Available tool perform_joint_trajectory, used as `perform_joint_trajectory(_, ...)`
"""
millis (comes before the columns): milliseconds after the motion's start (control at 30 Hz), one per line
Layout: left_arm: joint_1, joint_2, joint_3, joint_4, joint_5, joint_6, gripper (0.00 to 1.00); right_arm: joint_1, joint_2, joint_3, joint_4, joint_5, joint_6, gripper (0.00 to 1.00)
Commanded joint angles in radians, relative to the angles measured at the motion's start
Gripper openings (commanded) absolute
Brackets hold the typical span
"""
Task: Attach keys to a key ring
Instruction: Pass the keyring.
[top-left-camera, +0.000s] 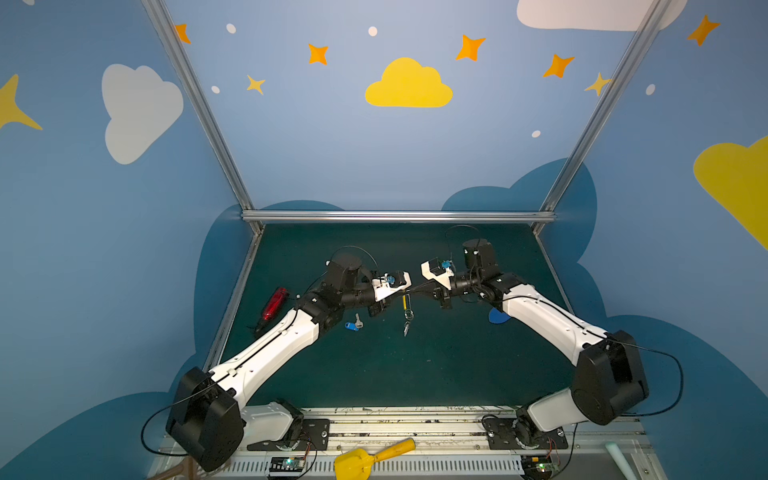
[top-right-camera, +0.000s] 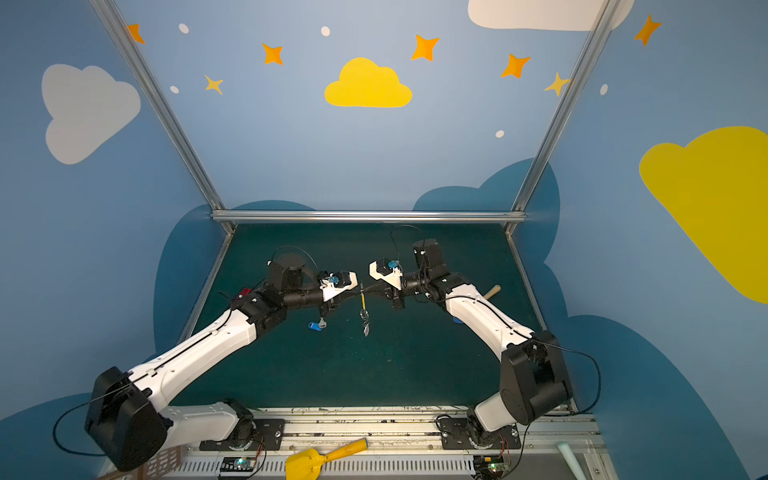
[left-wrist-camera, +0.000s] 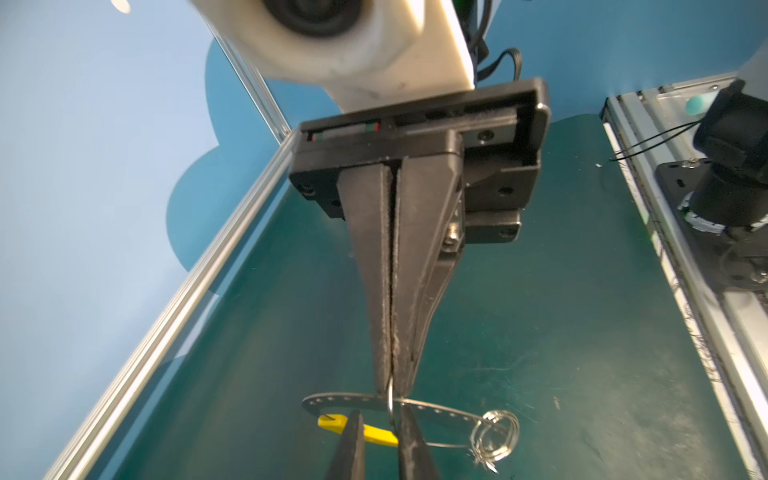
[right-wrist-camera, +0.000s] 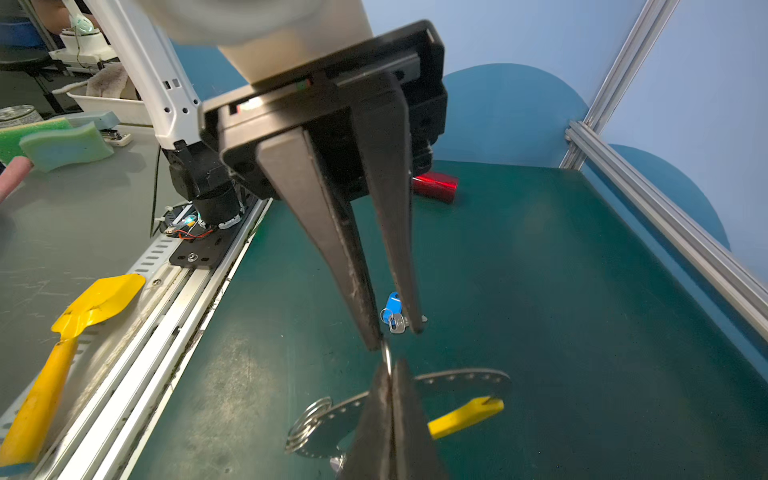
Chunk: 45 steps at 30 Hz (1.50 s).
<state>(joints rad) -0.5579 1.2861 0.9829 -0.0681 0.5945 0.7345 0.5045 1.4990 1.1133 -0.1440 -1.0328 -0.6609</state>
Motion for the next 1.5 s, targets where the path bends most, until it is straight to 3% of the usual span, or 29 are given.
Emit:
perform_joint_trajectory(0, 0.000, 0.022, 0.033, -0.067, 0.030, 0.036, 0.17, 0.011, 0.001, 0.028, -0.051, 0.000, -0.017, 0.00)
perform_joint_trajectory(267, -0.006, 0.044, 0.049, -0.075, 0.078, 0.031, 0.17, 0.023, 0.001, 0.037, -0.078, 0.014, -0.043, 0.00)
perform_joint_trajectory(467, -0.010, 0.064, 0.068, -0.071, 0.101, 0.022, 0.04, 0.022, -0.002, 0.037, -0.068, 0.014, -0.051, 0.00)
perform_joint_trajectory(600, -0.010, 0.054, 0.045, -0.017, 0.103, -0.011, 0.04, -0.013, -0.015, 0.027, -0.063, 0.009, -0.016, 0.16)
perform_joint_trajectory(733, -0.005, 0.031, -0.007, 0.099, 0.111, -0.073, 0.04, -0.054, -0.040, -0.061, 0.100, -0.052, 0.058, 0.22)
perform_joint_trajectory(933, 0.009, 0.014, -0.071, 0.275, 0.147, -0.186, 0.04, -0.067, -0.043, -0.105, 0.204, -0.114, 0.116, 0.22)
perform_joint_trajectory(1333, 0.009, 0.019, -0.108, 0.390, 0.151, -0.260, 0.04, -0.067, -0.011, -0.093, 0.227, -0.192, 0.143, 0.17)
perform_joint_trajectory(1467, 0.009, 0.022, -0.109, 0.389, 0.151, -0.261, 0.04, -0.067, -0.005, -0.083, 0.218, -0.190, 0.139, 0.07)
